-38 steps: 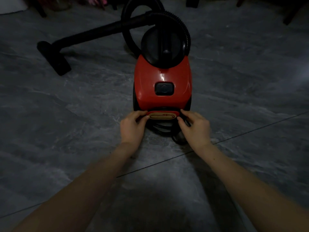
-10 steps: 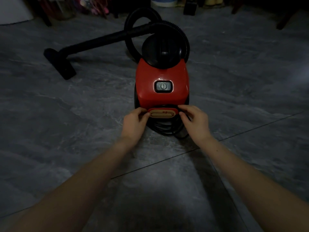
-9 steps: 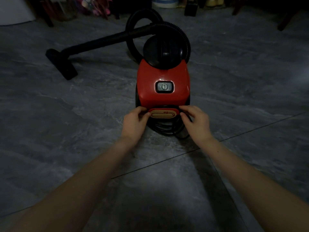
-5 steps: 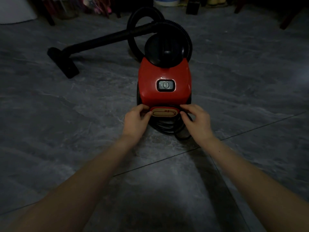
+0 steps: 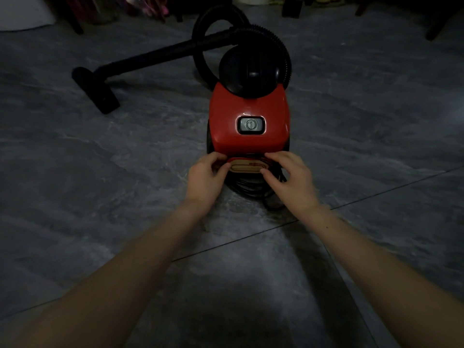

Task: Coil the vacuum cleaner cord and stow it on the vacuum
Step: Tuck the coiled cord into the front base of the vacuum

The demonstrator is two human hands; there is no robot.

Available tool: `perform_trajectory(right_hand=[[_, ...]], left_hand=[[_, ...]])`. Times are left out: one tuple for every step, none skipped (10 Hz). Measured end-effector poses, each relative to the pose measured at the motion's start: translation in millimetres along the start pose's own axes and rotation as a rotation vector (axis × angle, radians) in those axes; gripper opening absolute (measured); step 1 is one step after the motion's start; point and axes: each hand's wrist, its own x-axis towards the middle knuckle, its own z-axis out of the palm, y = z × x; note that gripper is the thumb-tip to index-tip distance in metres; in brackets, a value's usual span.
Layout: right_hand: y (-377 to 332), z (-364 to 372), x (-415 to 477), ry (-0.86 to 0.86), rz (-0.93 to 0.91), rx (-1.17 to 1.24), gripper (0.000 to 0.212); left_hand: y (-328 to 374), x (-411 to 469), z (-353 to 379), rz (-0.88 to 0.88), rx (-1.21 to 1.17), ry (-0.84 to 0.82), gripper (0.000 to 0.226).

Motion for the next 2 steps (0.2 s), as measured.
perform_trajectory(right_hand=[[0.5,-0.2,0.8,0.007,0.001,-0.009,0.033],[-5.6,-3.7,-2.5,0.011,0.01,-0.029,0.033]], left_hand=[[-0.9,-0.6,0.1,0.01,0.008,-0.018,0.02],[4.5,-5.6,-5.7,0.016,0.011,0.001,0.027]])
